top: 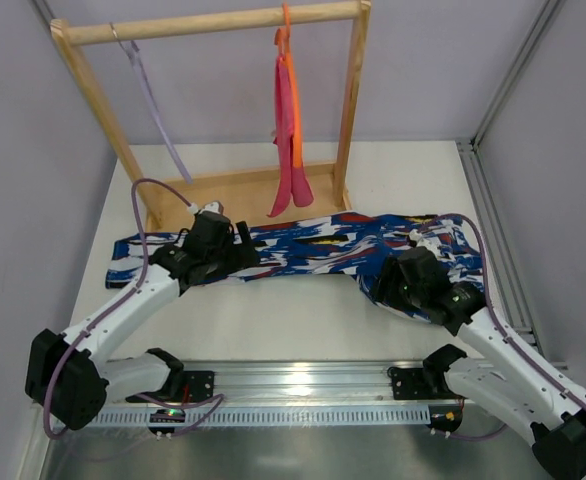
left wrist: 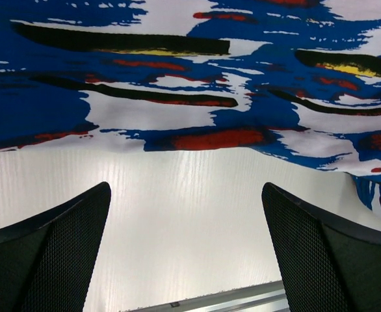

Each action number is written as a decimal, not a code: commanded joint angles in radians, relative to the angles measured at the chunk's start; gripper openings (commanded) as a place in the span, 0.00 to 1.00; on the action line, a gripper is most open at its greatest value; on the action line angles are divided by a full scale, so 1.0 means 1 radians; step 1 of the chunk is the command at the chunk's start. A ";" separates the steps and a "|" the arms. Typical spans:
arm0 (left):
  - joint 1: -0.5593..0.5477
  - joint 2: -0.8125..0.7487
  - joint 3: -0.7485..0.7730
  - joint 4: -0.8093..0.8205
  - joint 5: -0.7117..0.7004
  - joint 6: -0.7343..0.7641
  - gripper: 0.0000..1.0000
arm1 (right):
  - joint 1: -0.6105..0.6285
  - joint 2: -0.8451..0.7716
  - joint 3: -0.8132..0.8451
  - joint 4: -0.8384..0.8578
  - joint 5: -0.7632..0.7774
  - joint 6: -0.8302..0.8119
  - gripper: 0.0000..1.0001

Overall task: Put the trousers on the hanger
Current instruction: Fold the trousers

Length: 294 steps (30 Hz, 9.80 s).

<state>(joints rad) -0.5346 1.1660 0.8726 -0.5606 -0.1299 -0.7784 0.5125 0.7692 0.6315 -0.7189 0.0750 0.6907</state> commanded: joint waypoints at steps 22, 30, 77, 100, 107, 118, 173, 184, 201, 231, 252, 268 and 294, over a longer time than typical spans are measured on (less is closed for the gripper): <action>-0.002 0.026 -0.152 0.159 -0.010 -0.140 0.39 | 0.172 0.286 0.057 0.076 0.376 0.086 0.65; -0.002 0.102 -0.136 0.215 -0.020 -0.160 0.12 | 0.328 0.249 0.116 0.074 0.397 0.017 0.65; -0.076 0.158 -0.054 0.183 -0.079 -0.044 0.29 | 0.155 0.259 0.315 -0.110 -0.059 -0.172 0.04; -0.565 0.425 0.101 0.527 -0.211 0.059 0.65 | 0.121 0.122 0.202 -0.067 -0.055 -0.128 0.04; -0.573 0.576 0.180 0.528 -0.232 -0.013 0.69 | 0.123 0.084 0.191 -0.074 -0.046 -0.131 0.04; -0.581 0.708 0.250 0.496 -0.292 -0.068 0.60 | 0.123 0.036 0.165 -0.080 -0.024 -0.109 0.04; -0.596 0.359 0.060 0.248 -0.172 -0.243 0.00 | -0.835 0.768 0.296 0.351 -0.042 -0.217 0.61; -0.596 0.356 0.066 0.232 -0.168 -0.251 0.00 | -0.839 0.898 0.341 0.342 0.012 -0.220 0.63; -0.596 0.241 0.083 -0.139 -0.339 -0.370 0.00 | -0.839 1.101 0.764 0.133 0.172 -0.290 0.04; -0.387 -0.060 0.143 -0.740 -0.830 -0.625 0.00 | -0.836 1.231 1.062 0.033 0.163 -0.356 0.07; -0.189 -0.514 0.049 -0.551 -1.088 -0.458 0.27 | -0.845 1.222 1.085 -0.008 0.144 -0.333 0.17; -0.124 -0.217 0.117 -0.483 -0.832 -0.358 0.68 | -0.819 0.960 0.962 -0.182 0.011 -0.249 0.56; 0.812 0.198 0.155 -0.093 -0.088 0.010 0.79 | -0.821 0.752 0.306 0.056 0.028 -0.022 0.53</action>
<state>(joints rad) 0.2634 1.3338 0.9642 -0.7494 -0.3061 -0.8494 -0.2939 1.5238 0.9306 -0.7307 0.0875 0.6575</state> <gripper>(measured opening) 0.773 0.530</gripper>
